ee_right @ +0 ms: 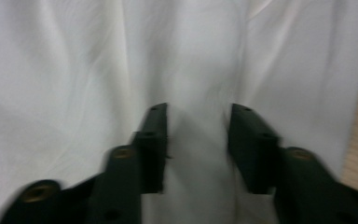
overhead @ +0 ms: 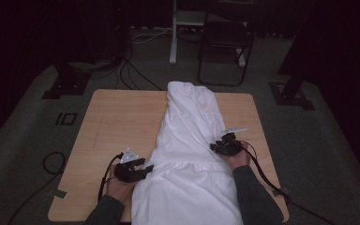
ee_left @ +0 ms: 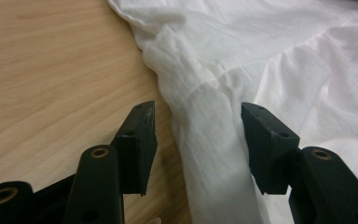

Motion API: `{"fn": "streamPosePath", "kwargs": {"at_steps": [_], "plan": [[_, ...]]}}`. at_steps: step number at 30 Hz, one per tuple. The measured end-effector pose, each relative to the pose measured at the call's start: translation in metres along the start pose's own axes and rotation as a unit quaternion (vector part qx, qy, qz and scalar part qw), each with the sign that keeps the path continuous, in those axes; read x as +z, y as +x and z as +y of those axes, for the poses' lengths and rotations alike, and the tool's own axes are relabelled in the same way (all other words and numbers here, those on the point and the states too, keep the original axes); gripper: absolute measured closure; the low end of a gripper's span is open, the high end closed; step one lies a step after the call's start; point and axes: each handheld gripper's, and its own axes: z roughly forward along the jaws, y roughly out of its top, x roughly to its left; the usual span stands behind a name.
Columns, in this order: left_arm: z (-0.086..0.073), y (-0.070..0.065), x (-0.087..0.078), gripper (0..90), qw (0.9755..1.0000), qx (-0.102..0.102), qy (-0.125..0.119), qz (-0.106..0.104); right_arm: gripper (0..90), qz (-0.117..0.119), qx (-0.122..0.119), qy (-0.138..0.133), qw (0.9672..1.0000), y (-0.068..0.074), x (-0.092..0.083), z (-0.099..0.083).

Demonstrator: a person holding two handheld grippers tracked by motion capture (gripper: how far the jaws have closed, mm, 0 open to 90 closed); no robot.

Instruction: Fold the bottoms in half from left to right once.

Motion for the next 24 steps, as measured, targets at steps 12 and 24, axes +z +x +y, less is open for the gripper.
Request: {"fn": "streamPosePath", "kwargs": {"at_steps": [12,24], "plan": [[0.005,-0.017,-0.004,64.3,0.9992,0.037,0.006,-0.014,89.4,-0.114,0.009,-0.084,0.9899,-0.026,-0.056,-0.007],[0.09,0.005,0.045,41.6,0.9996,0.016,-0.015,0.015,88.9,-0.088,0.028,-0.038,0.995,-0.033,-0.019,-0.025]]}}
